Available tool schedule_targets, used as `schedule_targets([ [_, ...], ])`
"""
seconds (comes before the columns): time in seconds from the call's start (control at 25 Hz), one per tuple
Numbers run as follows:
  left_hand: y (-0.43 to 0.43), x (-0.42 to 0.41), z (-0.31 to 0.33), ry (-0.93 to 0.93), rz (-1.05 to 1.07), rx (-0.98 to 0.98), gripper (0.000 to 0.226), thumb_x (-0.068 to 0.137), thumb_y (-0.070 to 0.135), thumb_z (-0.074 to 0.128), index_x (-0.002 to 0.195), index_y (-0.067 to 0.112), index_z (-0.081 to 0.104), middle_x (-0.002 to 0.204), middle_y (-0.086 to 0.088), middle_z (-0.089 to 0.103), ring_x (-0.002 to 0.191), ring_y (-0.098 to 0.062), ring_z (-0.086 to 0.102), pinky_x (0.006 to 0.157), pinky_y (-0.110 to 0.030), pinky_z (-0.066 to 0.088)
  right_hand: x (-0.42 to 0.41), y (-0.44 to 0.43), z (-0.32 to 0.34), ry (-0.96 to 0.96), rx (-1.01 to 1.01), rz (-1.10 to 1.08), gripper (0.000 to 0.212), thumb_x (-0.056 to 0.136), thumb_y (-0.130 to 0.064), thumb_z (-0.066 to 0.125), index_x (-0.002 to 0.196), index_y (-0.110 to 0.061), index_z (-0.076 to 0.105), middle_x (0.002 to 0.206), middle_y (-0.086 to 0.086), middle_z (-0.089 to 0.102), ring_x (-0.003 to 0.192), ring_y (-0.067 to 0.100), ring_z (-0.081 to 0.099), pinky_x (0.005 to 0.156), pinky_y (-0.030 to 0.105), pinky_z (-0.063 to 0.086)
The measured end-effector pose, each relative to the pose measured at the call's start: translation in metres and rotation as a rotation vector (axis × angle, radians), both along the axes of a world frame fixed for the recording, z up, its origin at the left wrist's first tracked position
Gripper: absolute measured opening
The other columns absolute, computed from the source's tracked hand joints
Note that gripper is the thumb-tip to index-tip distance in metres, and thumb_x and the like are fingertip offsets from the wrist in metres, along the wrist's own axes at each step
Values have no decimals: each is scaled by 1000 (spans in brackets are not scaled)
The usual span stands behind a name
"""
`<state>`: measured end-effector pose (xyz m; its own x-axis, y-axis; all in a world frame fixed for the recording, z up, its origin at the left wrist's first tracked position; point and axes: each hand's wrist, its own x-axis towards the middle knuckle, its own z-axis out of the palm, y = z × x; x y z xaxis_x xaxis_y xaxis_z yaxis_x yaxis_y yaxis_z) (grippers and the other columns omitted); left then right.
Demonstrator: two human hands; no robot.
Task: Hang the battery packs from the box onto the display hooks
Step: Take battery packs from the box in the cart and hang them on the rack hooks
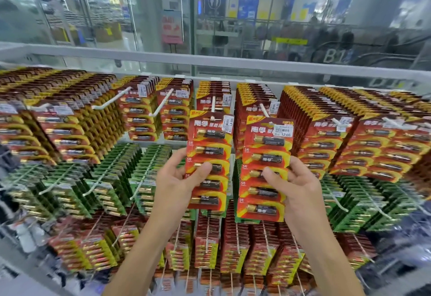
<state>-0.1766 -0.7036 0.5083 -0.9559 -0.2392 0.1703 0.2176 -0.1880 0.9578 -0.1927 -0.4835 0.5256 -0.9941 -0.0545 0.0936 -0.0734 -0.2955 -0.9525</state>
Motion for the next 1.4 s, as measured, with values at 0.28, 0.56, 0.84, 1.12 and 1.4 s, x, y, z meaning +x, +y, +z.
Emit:
schedule_targets([
  [0.28,5,-5,-2,-9,2,-21,39,85,20,75,123,19,67,105,-5,80,94,-26,78,74,-41,65,2,7,0,23,0,-13,31,76,-16,76,105,-28,78,104,11,79,96,30,77,87,51,59],
  [0.56,5,-15,-3,-29,22,-30,39,89,22,74,127,22,65,111,-2,79,98,-24,78,80,-46,64,-9,4,-5,9,-10,-6,40,80,-17,76,119,-15,71,107,13,78,98,36,76,84,54,60],
  [0.84,3,-46,6,-36,51,-71,22,94,21,73,109,35,66,93,27,77,87,4,75,78,-30,64,-52,-6,-2,44,37,-12,23,93,-6,71,114,-16,69,94,-5,81,86,15,78,63,27,61],
  [1.12,6,-81,7,-39,85,-70,26,95,18,73,97,38,56,77,34,70,74,21,65,63,-6,52,-91,-13,-9,40,75,-28,22,97,-9,69,117,-16,69,104,3,80,95,26,77,71,38,63],
  [1.4,9,-103,0,-95,217,-56,29,91,18,78,97,31,52,95,16,63,66,23,62,58,-1,46,-98,-11,-18,33,115,-80,26,94,-14,73,120,-12,69,105,2,80,95,21,78,75,35,63],
])
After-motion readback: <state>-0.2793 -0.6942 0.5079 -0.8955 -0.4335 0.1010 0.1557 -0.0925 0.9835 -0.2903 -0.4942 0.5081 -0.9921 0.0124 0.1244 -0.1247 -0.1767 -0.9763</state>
